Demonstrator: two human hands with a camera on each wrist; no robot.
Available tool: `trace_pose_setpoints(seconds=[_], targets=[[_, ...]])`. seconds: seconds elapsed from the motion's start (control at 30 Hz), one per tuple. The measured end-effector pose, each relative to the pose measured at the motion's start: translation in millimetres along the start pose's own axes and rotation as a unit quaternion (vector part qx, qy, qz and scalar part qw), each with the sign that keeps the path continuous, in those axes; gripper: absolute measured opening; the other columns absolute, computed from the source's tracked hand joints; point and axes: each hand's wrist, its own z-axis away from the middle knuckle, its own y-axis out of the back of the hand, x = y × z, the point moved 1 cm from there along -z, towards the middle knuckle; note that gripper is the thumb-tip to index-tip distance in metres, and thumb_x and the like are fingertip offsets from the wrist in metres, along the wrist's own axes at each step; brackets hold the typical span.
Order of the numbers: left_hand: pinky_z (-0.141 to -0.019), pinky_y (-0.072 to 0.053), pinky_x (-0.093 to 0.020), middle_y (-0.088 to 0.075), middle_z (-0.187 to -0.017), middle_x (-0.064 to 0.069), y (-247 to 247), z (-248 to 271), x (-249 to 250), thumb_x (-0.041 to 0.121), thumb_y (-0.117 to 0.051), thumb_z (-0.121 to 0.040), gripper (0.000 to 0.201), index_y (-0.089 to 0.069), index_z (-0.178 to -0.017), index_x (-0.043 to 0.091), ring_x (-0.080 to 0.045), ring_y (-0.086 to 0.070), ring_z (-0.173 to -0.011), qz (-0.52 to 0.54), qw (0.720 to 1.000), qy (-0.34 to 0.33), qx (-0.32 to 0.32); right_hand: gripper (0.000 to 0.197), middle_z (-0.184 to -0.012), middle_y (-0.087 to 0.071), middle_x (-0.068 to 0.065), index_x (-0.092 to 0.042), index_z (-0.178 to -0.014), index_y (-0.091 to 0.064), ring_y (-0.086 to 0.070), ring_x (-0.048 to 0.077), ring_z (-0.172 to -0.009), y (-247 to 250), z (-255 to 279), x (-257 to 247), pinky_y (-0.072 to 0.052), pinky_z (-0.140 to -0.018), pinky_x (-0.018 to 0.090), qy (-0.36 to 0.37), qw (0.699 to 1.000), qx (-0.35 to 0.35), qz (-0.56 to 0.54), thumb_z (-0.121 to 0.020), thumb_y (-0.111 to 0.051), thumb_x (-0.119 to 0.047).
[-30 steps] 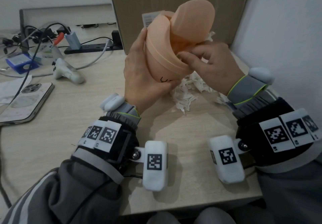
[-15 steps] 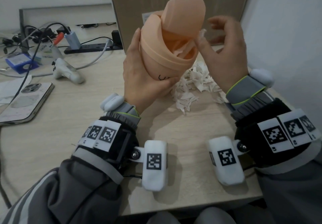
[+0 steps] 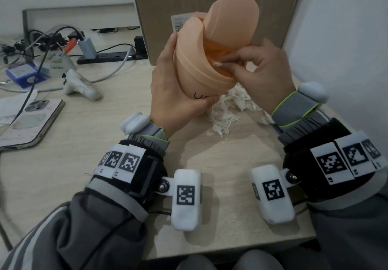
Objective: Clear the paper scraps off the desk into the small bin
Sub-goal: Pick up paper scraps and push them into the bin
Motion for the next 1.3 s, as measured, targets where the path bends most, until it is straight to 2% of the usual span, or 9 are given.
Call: trace_pose_setpoints(seconds=[0.17,0.3,0.43,0.57,0.67,0.77,0.93,1.03,1.3], targets=[[-0.119,-0.038,-0.051,-0.040,-0.157,-0.006,2.1,0.3,0.3,0.053,-0.083,-0.059,0.128,-0.016,-0.161,0.015,-0.024,-0.043,-0.144,-0.005,1.000,0.014,0.006,0.039,-0.089,-0.068,-0.015,-0.041,-0.084,-0.069,-0.059,0.007,-0.099,-2.9,1.8,-3.2,-0.037,-0.099,0.049,0.021,0.996,-0.089,0.002,-0.093,-0.031,-0.048],[-0.119,-0.036,-0.052,-0.040,-0.157,-0.007,2.4,1.0,2.9,0.055,-0.080,-0.057,0.128,-0.018,-0.161,0.012,-0.026,-0.042,-0.144,-0.013,1.000,0.011,0.010,0.049,-0.082,-0.073,0.000,-0.017,-0.087,-0.074,-0.066,0.001,-0.079,3.4,-0.8,-1.1,-0.048,-0.080,0.019,0.009,0.994,0.011,-0.106,-0.098,-0.030,-0.033],[-0.119,-0.037,-0.050,-0.040,-0.157,-0.005,2.5,1.0,4.2,0.055,-0.080,-0.057,0.128,-0.018,-0.161,0.014,-0.024,-0.042,-0.143,-0.021,1.000,0.013,0.005,0.045,-0.086,-0.070,-0.007,-0.019,-0.091,-0.072,-0.063,-0.009,-0.083,-2.7,5.1,-1.8,-0.042,-0.079,0.008,-0.013,0.987,-0.098,-0.130,-0.099,-0.029,-0.031],[-0.121,-0.035,-0.051,-0.037,-0.158,-0.005,3.4,0.7,2.5,0.058,-0.081,-0.057,0.131,-0.015,-0.161,0.014,-0.023,-0.040,-0.145,-0.007,0.999,0.032,0.017,0.056,-0.078,-0.073,0.006,-0.003,-0.082,-0.074,-0.068,0.006,-0.078,12.0,-0.7,1.3,-0.045,-0.077,0.011,-0.044,0.983,0.054,-0.168,-0.099,-0.026,-0.025],[-0.122,-0.035,-0.050,-0.037,-0.159,-0.005,4.9,-0.9,-1.6,0.057,-0.082,-0.054,0.134,-0.015,-0.161,0.014,-0.023,-0.040,-0.146,0.024,0.997,0.063,0.048,0.056,-0.058,-0.067,0.000,-0.005,-0.067,-0.069,-0.060,0.007,-0.049,24.7,-10.3,18.6,-0.042,-0.051,0.012,-0.151,0.966,0.134,-0.160,-0.097,-0.030,-0.030],[-0.122,-0.036,-0.050,-0.038,-0.160,-0.005,6.4,-3.6,-8.8,0.054,-0.085,-0.053,0.135,-0.013,-0.161,0.016,-0.024,-0.040,-0.147,0.055,0.991,0.091,0.084,0.054,-0.056,-0.064,0.007,-0.012,-0.060,-0.061,-0.052,0.013,-0.037,35.4,-13.6,45.2,-0.035,-0.042,0.020,-0.329,0.942,0.056,-0.032,-0.092,-0.032,-0.043],[-0.122,-0.035,-0.051,-0.037,-0.161,-0.004,7.9,-5.5,-13.5,0.053,-0.083,-0.050,0.137,-0.013,-0.162,0.018,-0.026,-0.040,-0.147,0.055,0.986,0.114,0.111,0.075,-0.068,-0.069,0.018,0.000,-0.087,-0.061,-0.068,0.035,-0.070,54.5,-2.0,77.1,-0.048,-0.076,0.034,-0.448,0.847,-0.194,0.211,-0.089,-0.020,-0.063],[-0.122,-0.035,-0.050,-0.037,-0.162,-0.003,7.5,-5.1,-13.4,0.054,-0.084,-0.050,0.137,-0.012,-0.162,0.020,-0.025,-0.040,-0.148,0.054,0.985,0.115,0.115,0.078,-0.078,-0.067,0.021,0.000,-0.095,-0.054,-0.067,0.032,-0.062,51.3,5.7,71.7,-0.044,-0.056,0.030,-0.498,0.798,-0.280,0.193,-0.089,-0.019,-0.070],[-0.122,-0.035,-0.052,-0.036,-0.162,-0.001,7.1,-4.2,-14.6,0.056,-0.086,-0.051,0.139,-0.009,-0.162,0.024,-0.025,-0.039,-0.148,0.060,0.985,0.120,0.108,0.060,-0.099,-0.059,0.015,-0.007,-0.099,-0.057,-0.071,0.031,-0.070,25.9,5.2,52.0,-0.058,-0.076,0.038,-0.446,0.857,-0.254,-0.056,-0.094,-0.029,-0.059]])
